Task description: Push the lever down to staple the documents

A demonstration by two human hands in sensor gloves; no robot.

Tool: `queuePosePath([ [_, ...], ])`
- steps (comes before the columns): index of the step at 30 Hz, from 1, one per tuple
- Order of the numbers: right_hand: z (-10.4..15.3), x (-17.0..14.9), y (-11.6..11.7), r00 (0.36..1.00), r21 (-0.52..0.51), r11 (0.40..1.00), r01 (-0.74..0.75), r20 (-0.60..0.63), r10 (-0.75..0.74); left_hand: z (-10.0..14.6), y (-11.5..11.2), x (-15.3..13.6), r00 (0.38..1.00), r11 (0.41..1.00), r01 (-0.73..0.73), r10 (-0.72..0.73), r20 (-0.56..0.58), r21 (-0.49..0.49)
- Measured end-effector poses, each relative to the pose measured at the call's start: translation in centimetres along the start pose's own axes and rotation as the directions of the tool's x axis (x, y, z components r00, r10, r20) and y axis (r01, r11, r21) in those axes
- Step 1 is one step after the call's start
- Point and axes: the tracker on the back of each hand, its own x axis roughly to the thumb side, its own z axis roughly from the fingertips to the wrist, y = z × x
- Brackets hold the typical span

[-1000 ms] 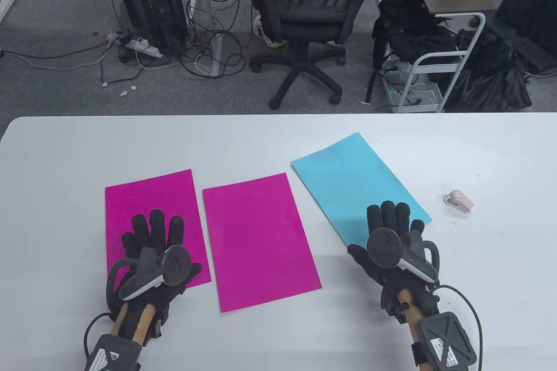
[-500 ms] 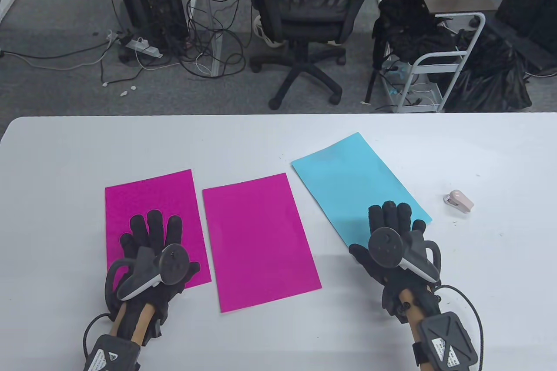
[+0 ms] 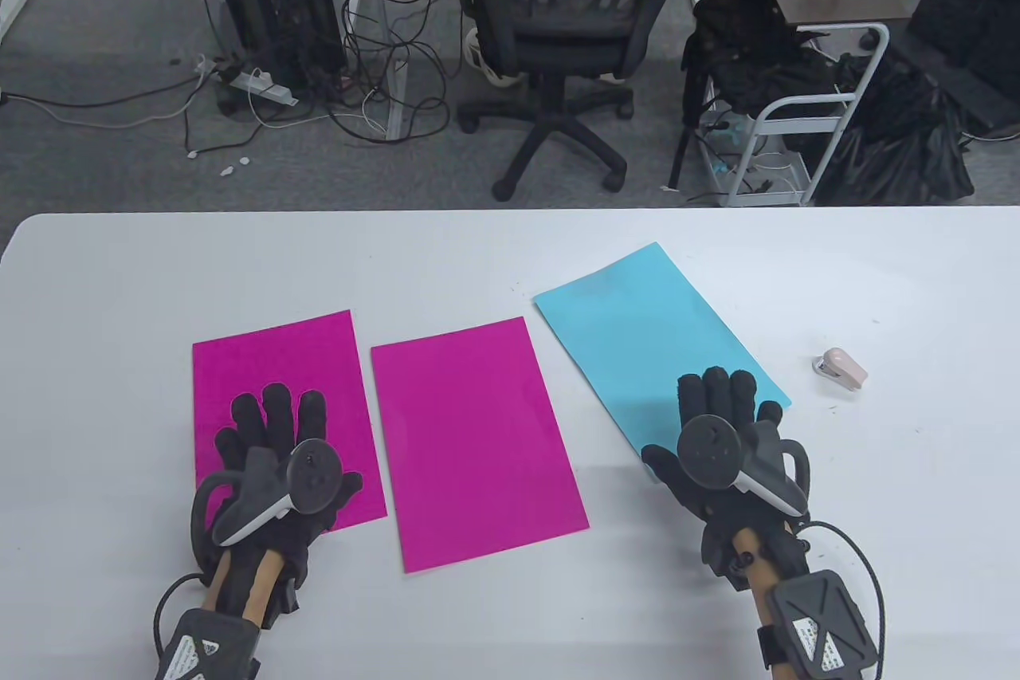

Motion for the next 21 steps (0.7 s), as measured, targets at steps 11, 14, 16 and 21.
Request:
queuePosePath([
  [11, 0.1, -0.5, 0.0, 1.000, -0.011, 1.000, 0.010, -0.011, -0.010, -3.1, 0.9, -2.5, 0.975, 0.986, -0.165, 0.159, -0.153, -0.030],
  [14, 0.1, -0.6, -0.1, 1.000, -0.013, 1.000, 0.011, -0.011, -0.012, -4.6, 1.7, -4.3, 0.950, 0.974, -0.224, 0.212, -0.229, -0.029],
  [16, 0.1, -0.6, -0.2, 1.000, -0.016, 1.000, 0.017, -0.011, -0.018, -5.3, 2.3, -5.7, 0.925, 0.966, -0.256, 0.234, -0.298, -0.036],
  [21, 0.0, -0.9, -0.2, 1.000, -0.015, 1.000, 0.024, -0.016, -0.025, -6.3, 2.9, -9.4, 0.825, 0.927, -0.376, 0.345, -0.448, 0.022],
])
